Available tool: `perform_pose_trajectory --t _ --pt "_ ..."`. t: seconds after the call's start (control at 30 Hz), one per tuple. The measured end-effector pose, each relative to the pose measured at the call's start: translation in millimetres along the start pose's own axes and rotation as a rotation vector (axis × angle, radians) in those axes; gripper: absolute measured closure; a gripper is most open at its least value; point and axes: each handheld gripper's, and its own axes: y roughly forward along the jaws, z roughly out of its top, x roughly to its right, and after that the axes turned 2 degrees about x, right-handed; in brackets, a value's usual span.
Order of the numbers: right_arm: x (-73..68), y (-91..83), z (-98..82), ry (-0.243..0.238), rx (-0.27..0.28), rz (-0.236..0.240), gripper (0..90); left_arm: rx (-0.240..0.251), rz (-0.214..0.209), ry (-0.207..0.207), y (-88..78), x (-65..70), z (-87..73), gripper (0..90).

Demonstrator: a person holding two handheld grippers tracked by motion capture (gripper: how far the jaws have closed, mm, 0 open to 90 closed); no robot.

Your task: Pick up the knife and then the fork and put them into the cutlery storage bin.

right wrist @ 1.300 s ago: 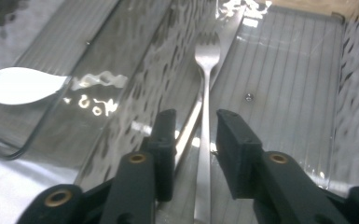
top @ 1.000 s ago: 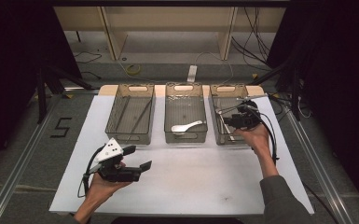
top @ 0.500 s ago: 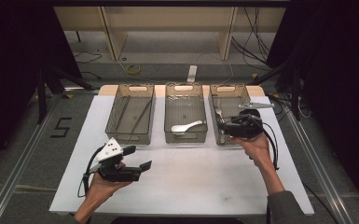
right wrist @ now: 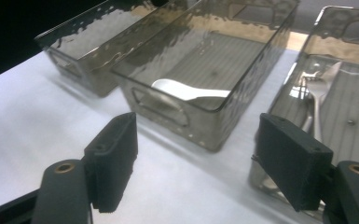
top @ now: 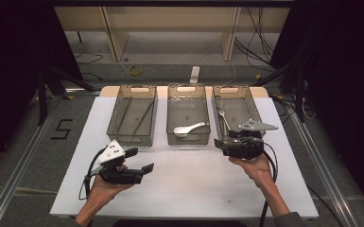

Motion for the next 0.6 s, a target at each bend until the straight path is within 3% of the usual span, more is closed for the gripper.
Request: perform_pose_trajectory --t 0.6 --pt "-18.2 -23.6 -29.3 -0.005 0.081 0.051 27.6 0.003 -0.007 -0.003 -0.5 0.1 0.1 15.3"
